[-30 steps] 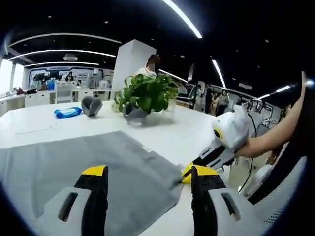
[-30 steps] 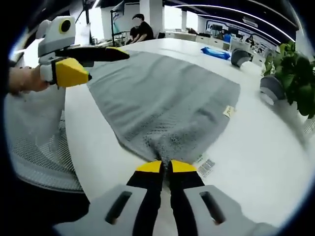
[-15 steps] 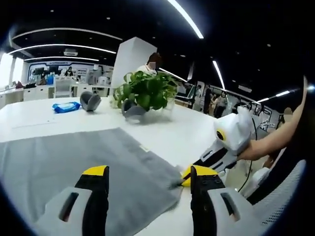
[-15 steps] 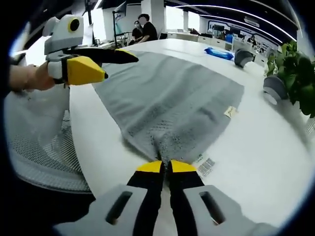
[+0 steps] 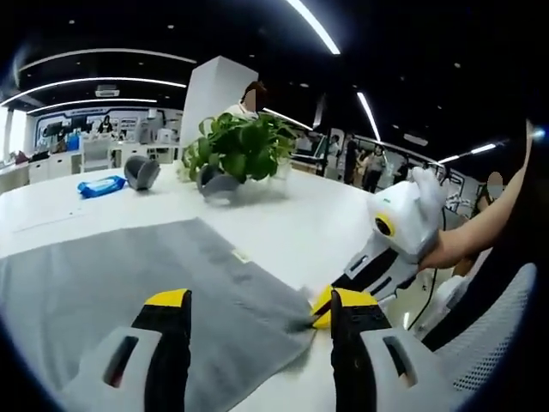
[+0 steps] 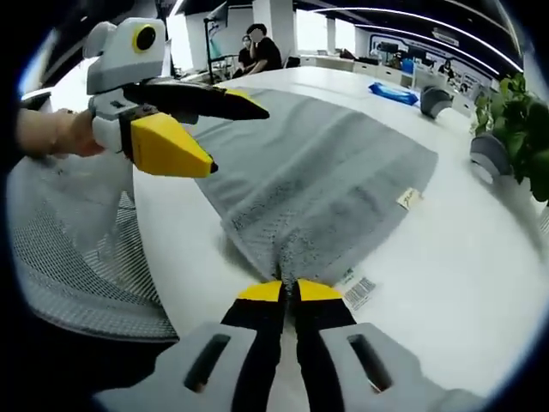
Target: Fold the towel on the table until its edges align and the towel forms a compact rectangular stack.
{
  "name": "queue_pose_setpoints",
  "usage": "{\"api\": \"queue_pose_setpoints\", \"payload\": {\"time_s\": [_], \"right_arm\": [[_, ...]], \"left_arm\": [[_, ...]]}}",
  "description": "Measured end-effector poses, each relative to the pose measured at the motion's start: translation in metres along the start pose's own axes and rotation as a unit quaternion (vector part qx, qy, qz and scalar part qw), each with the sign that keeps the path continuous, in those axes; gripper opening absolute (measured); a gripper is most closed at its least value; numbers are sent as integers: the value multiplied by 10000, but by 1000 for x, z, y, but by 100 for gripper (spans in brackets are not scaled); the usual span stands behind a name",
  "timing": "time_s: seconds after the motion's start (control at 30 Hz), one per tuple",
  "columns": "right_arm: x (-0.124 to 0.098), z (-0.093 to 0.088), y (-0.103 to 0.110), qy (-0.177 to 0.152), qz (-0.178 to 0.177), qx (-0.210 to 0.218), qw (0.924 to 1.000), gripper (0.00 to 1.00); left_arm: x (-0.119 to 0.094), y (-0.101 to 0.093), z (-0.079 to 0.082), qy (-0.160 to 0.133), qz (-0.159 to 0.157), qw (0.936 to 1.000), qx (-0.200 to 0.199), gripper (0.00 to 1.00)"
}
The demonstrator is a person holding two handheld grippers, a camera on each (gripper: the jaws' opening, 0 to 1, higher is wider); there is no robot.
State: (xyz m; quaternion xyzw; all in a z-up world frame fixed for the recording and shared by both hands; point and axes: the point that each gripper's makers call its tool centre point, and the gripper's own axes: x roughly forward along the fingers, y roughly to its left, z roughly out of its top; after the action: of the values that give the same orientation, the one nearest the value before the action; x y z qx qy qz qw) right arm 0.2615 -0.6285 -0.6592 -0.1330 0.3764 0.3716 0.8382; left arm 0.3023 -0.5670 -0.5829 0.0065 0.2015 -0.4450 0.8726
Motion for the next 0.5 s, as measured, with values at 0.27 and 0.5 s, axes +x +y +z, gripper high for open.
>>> {"api": "queue_pose_setpoints", "payload": {"time_s": [0.27, 0.5], "right_arm": [[-6, 3, 1, -153, 20, 466, 9988, 1], [-19, 19, 3, -318, -117, -75, 9994, 1]], "left_arm": [[4, -12, -17, 404, -188, 9986, 282, 66], [4, -18, -18, 447, -303, 9963, 674, 57]]}}
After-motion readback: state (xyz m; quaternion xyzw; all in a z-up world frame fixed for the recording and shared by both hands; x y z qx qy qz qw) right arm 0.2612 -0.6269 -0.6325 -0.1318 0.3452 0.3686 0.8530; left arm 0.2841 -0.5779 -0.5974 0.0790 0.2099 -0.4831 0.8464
